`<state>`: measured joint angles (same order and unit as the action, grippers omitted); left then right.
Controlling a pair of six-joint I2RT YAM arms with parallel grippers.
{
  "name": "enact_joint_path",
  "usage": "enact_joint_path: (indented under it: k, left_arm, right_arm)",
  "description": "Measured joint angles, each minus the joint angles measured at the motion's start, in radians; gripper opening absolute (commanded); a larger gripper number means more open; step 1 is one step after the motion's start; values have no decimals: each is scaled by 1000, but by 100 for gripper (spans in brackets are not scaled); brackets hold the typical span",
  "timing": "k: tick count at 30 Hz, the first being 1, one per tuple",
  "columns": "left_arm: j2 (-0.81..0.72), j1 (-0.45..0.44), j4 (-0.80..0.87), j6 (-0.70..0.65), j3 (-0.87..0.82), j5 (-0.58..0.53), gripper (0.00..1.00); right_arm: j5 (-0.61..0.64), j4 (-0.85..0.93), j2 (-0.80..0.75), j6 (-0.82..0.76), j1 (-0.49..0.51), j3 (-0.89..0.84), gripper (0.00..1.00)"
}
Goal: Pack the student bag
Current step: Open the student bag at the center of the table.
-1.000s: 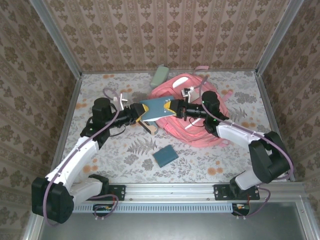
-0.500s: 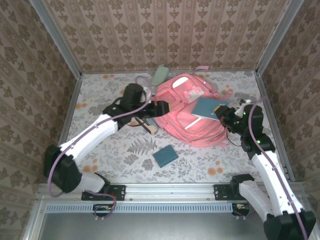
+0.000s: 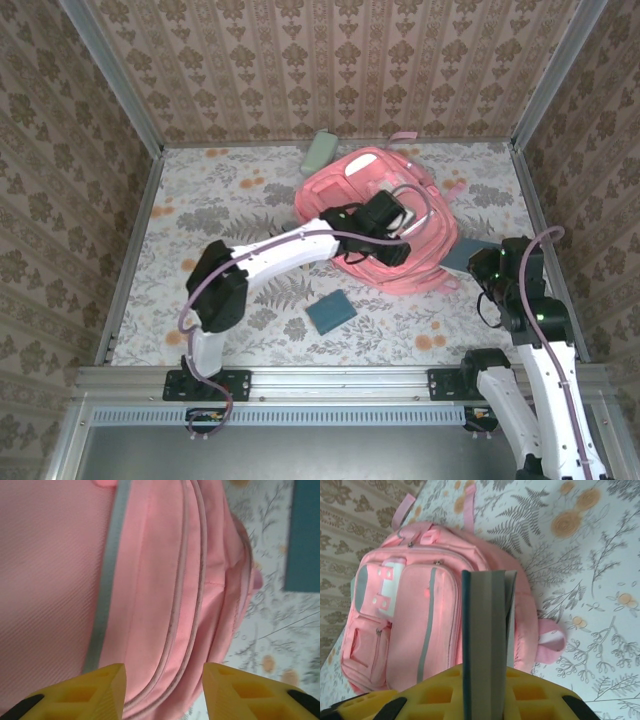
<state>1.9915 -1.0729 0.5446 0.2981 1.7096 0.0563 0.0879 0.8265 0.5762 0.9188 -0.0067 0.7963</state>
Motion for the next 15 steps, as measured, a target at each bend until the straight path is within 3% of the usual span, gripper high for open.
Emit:
enact_joint_path:
  k: [10, 13, 15]
  left_arm:
    - [220, -74, 51, -179, 215, -219, 49]
    - [270, -91, 63, -223, 256, -297, 43]
    - [303, -102, 71, -244, 285, -347, 33]
  right_arm:
    - [14, 32, -10, -4, -4, 5, 7]
    - [13, 32, -17, -6, -5, 5, 7]
    - [13, 32, -20, -8, -7, 5, 8]
